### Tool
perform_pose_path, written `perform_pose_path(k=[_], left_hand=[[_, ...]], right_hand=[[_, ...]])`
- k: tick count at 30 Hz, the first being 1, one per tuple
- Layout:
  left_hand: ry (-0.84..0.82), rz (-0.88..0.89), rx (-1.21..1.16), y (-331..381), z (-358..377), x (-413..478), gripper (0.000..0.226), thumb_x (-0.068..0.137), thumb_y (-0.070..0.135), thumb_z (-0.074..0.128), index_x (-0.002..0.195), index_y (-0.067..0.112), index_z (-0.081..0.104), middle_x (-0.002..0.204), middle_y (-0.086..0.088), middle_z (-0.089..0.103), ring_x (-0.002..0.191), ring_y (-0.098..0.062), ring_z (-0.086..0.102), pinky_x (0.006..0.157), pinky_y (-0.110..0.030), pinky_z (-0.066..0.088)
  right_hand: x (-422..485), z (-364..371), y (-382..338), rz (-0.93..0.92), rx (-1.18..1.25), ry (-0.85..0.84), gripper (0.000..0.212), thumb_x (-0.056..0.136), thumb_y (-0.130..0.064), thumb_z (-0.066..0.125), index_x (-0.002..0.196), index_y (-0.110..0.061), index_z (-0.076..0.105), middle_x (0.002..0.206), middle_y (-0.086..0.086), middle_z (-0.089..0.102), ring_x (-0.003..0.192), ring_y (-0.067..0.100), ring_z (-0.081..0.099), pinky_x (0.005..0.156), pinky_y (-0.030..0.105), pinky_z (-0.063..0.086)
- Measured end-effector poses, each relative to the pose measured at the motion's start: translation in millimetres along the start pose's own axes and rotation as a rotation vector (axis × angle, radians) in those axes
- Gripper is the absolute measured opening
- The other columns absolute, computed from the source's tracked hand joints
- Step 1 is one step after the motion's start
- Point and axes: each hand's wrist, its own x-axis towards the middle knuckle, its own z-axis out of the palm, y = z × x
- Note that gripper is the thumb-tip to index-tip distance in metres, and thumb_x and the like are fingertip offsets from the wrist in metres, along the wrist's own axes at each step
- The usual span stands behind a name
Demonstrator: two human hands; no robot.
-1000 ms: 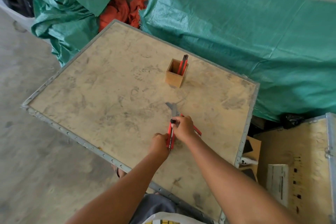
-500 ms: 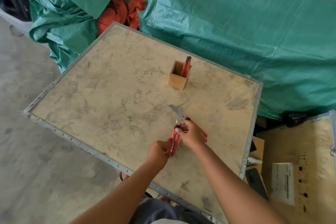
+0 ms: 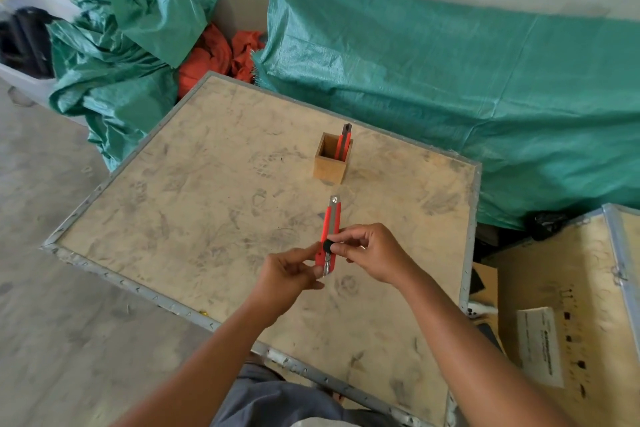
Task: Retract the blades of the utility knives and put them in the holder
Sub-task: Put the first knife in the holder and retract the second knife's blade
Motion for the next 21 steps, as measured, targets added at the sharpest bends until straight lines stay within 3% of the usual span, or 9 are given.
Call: perform_pose_path(k=[3,9,15,21], left_hand=[[0.004,-0.008,-0.053,7,1,-2,0.041,0.082,-0.008,0.069,0.119,0.008,0.068,0.100,-0.013,0.075,0.079,-0.016,0.072,0.072,-0.034,0.062],[-0.024,-0.006,-0.080,14,9,-6,0.039,0.083,-0.005,0.070,0.119,0.010,0.069,0.101,-0.010,0.077,0.086,-0.020,0.072,0.073,-0.035,0.062],[-0.042,0.004,-0.082,22,17,-14,0.040,0.082,-0.005,0.070,0.119,0.011,0.068,0.104,-0.009,0.077,0.093,-0.023,0.072,0.074,-0.036,0.062],[-0.052,0.031,-0.080,24,19,-20,0.037,0.083,-0.003,0.069,0.113,0.019,0.071,0.102,-0.006,0.078,0.090,-0.020,0.071,0.073,-0.034,0.061]], right_hand=[[-10,-2,-8,-0.076,-0.060,-0.006,0.020,0.082,-0.015,0.083,0.101,-0.018,0.082,0.107,-0.006,0.076,0.101,0.010,0.072,0.092,0.026,0.056],[-26,-9,-13,-0.115,-0.119,-0.003,0.029,0.087,-0.021,0.078,0.114,-0.032,0.077,0.110,-0.014,0.069,0.101,0.013,0.067,0.090,0.036,0.057],[-39,-6,-12,-0.145,-0.110,0.136,0.015,0.079,-0.034,0.082,0.093,-0.037,0.075,0.104,-0.012,0.069,0.097,0.017,0.067,0.078,0.047,0.058],[-49,-7,-16,-0.163,-0.103,0.084,0.028,0.087,-0.028,0.077,0.112,-0.040,0.074,0.114,-0.013,0.067,0.104,0.016,0.065,0.085,0.040,0.059]])
